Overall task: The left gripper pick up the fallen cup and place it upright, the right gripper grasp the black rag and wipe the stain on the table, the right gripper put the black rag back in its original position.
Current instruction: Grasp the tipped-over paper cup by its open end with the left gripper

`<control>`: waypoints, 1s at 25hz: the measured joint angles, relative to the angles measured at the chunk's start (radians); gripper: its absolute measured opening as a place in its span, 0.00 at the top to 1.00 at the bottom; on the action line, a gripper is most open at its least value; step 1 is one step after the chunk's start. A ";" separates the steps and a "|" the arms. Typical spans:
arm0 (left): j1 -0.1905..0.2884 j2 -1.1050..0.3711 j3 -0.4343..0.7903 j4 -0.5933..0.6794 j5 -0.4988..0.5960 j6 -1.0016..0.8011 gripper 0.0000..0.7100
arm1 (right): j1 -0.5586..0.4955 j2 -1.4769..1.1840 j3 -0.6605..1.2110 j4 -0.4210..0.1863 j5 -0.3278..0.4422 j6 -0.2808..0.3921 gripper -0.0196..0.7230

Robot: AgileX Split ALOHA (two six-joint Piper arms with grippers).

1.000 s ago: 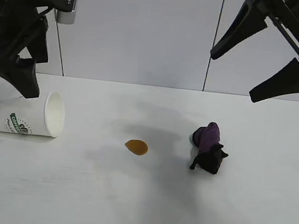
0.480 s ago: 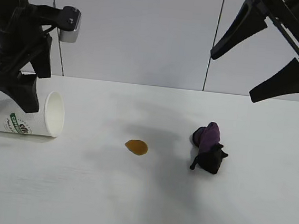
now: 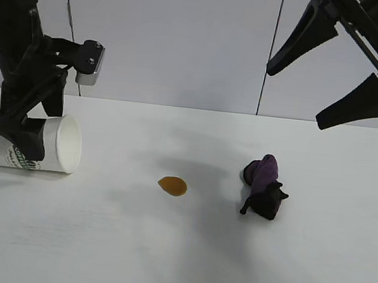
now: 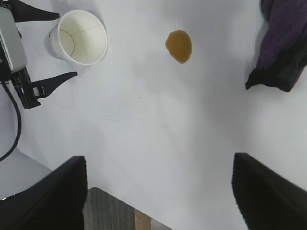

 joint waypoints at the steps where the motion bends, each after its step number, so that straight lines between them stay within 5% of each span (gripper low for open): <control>1: 0.000 0.000 0.000 0.000 -0.007 0.005 0.03 | 0.000 0.000 0.000 0.001 -0.002 0.000 0.21; 25: 0.000 0.050 -0.009 0.000 -0.007 0.006 0.08 | 0.000 0.000 0.000 -0.004 -0.022 0.000 0.21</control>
